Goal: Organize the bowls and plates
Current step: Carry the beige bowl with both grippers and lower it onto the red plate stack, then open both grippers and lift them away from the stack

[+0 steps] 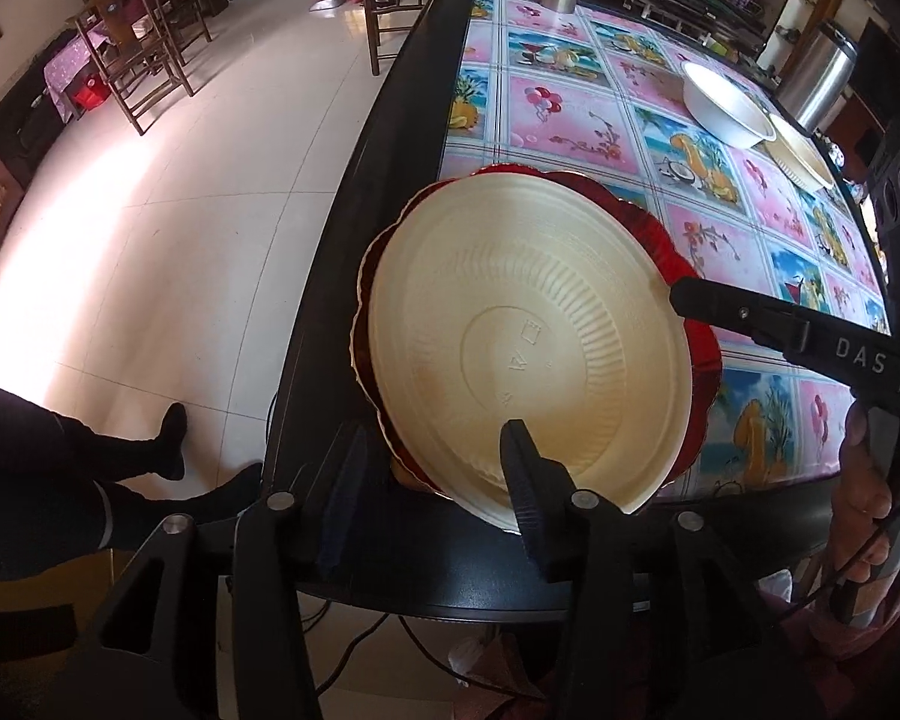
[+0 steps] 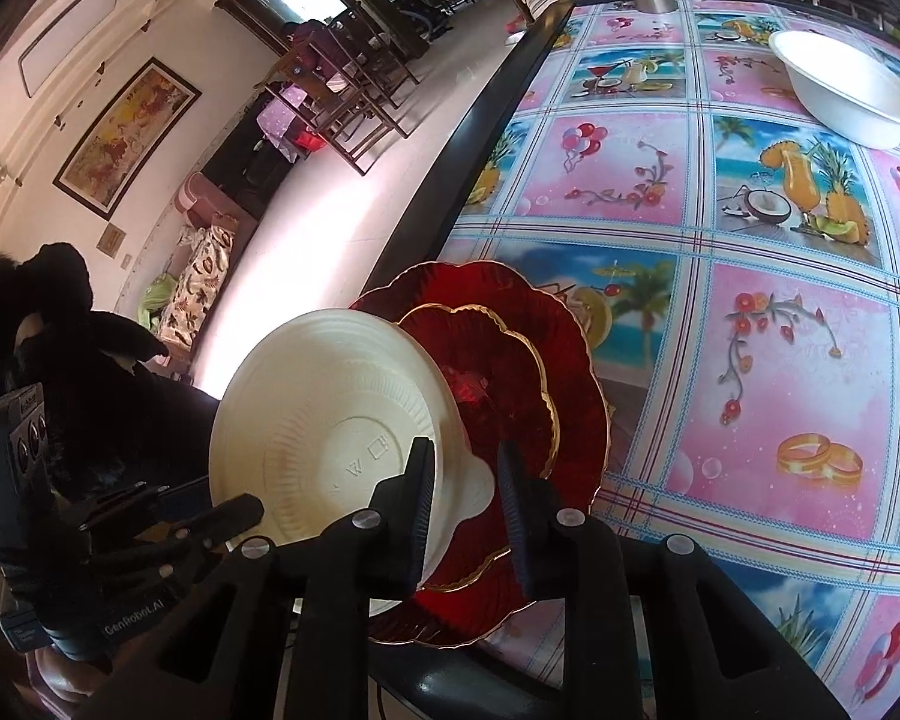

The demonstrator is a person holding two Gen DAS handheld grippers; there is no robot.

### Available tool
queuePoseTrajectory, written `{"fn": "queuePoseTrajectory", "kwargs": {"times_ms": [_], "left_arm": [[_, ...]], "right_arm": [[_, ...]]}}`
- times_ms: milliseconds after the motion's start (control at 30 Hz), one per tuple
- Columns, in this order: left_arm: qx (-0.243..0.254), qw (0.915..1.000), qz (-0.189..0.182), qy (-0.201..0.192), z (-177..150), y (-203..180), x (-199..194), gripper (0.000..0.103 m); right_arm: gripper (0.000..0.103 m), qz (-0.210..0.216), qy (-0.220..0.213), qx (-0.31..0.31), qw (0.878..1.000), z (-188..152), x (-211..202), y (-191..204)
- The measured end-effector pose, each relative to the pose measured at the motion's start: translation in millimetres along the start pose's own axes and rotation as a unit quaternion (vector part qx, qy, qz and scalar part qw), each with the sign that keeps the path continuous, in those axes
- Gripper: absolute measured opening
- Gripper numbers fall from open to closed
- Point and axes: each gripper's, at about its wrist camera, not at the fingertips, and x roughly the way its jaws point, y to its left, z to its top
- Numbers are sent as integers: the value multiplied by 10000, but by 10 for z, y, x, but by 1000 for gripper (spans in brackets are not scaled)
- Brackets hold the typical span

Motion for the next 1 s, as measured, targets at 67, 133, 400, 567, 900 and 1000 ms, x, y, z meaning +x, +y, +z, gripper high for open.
{"fn": "queuePoseTrajectory", "kwargs": {"times_ms": [67, 133, 400, 567, 900, 1000], "left_arm": [[-21, 10000, -29, 20, 10, -1, 15, 45], [16, 10000, 19, -48, 20, 7, -28, 45], [-172, 9997, 23, -196, -53, 250, -259, 45], [-276, 9989, 142, -360, -48, 392, -403, 45], [-786, 9912, 104, -1063, 308, 465, -559, 45], [-829, 9929, -184, -833, 359, 431, -374, 45]], "right_arm": [[25, 18, -34, -24, 10000, -4, -18, 17], [25, 42, -61, -65, 10000, -8, -52, 39], [25, 138, -418, -221, 9988, 21, -276, 116], [25, 105, -411, -183, 9989, 25, -277, 88], [25, 165, -353, -238, 9990, -12, -237, 134], [25, 174, -368, -252, 9989, -20, -241, 125]]}}
